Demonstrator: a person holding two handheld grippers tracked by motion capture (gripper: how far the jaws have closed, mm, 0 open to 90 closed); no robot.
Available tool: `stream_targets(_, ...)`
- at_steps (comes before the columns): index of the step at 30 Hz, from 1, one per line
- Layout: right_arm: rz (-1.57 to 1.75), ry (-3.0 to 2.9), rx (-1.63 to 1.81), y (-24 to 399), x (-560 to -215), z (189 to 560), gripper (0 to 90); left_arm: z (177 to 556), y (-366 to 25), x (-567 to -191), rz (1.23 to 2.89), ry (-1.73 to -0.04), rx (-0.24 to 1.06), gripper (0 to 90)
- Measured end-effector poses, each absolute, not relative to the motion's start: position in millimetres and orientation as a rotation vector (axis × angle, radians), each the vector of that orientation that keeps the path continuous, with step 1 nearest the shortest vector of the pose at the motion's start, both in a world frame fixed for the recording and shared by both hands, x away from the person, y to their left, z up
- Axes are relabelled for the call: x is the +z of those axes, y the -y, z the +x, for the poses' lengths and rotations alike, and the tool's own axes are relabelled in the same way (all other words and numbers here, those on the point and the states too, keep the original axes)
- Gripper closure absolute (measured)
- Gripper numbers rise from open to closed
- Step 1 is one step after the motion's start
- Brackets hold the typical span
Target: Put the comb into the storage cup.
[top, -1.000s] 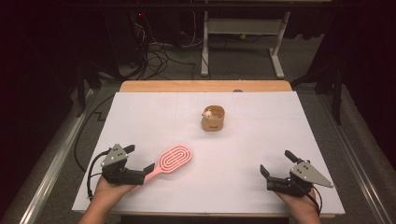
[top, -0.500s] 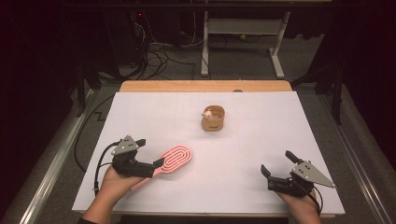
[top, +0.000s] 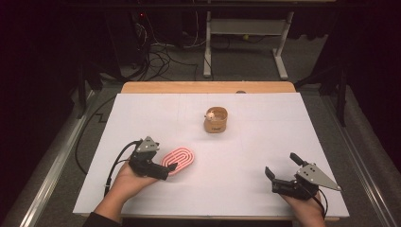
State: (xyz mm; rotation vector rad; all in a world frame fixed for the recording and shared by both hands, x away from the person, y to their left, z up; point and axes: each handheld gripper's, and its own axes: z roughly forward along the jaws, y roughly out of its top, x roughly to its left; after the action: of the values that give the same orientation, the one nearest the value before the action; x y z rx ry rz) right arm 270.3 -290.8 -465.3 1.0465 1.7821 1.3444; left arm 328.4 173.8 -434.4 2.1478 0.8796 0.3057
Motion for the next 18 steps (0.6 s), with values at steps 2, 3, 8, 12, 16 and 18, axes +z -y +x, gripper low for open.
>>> stream_targets(2,1.047,-1.782,1.345,291,-465,270,0.4,330,-169,-434,2.176,-0.869,0.314,0.0)
stream_targets(3,1.047,-1.782,1.345,291,-465,270,0.4,331,-167,-435,2.185,-0.866,0.311,0.0)
stream_targets(8,1.043,-1.782,1.344,291,-465,270,0.4,335,-158,-435,2.275,-0.841,0.300,0.0)
stream_targets(12,1.044,-1.780,1.344,292,-465,270,0.4,339,-150,-438,2.326,-0.827,0.301,0.0)
stream_targets(16,1.041,-1.777,1.345,292,-464,270,0.4,343,-143,-442,2.355,-0.840,0.284,0.0)
stream_targets(18,1.043,-1.777,1.346,293,-464,270,0.4,345,-140,-444,2.399,-0.839,0.271,0.0)
